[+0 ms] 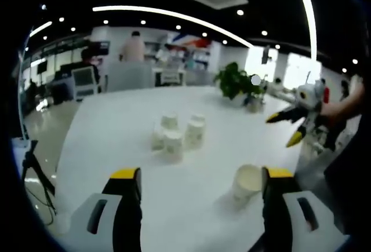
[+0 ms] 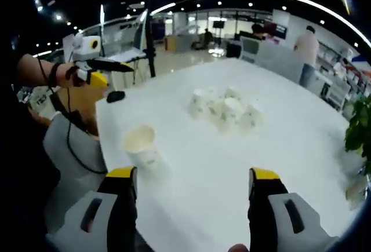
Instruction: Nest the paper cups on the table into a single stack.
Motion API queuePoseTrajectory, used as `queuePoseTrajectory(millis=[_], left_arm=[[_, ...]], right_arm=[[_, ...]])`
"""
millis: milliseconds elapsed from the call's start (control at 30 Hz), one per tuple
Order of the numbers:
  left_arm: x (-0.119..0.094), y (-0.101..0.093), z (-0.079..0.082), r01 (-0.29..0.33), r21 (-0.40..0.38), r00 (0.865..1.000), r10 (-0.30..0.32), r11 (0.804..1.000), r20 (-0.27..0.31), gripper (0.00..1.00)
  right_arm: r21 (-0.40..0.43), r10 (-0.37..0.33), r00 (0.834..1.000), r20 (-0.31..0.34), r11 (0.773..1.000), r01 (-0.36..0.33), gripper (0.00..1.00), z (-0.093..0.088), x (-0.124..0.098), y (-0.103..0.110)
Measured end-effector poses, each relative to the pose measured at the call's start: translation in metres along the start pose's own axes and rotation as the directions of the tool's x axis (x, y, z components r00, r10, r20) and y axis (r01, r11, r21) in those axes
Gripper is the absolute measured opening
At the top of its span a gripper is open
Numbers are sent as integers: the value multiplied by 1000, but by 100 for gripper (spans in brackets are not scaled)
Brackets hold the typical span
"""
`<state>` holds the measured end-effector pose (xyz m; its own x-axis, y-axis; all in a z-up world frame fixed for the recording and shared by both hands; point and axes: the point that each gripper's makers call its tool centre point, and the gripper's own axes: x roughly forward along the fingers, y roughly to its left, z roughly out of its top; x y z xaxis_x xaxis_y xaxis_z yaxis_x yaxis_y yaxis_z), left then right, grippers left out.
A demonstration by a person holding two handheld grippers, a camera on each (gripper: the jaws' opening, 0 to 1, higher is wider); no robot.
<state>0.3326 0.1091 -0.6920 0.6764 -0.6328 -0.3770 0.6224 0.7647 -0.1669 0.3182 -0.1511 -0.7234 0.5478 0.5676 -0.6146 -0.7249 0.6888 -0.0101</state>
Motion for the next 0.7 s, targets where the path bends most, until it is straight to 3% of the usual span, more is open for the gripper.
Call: queuePoseTrajectory(millis=[300,400,700], left_arm=[[3,-1,0,2,-5,1000,-2,1000,0,84],[3,-1,0,2,-8,1000,-2,1000,1,84],[7,5,2,7,-8,1000,-7,1000,1,84]], right_arm=[[69,-46,997,60,997,42,90,1,-6,-9],[71,-74,994,87,995,68,100,5,-7,-12],[58,-69,992,106,996,63,100,6,-6,-9]])
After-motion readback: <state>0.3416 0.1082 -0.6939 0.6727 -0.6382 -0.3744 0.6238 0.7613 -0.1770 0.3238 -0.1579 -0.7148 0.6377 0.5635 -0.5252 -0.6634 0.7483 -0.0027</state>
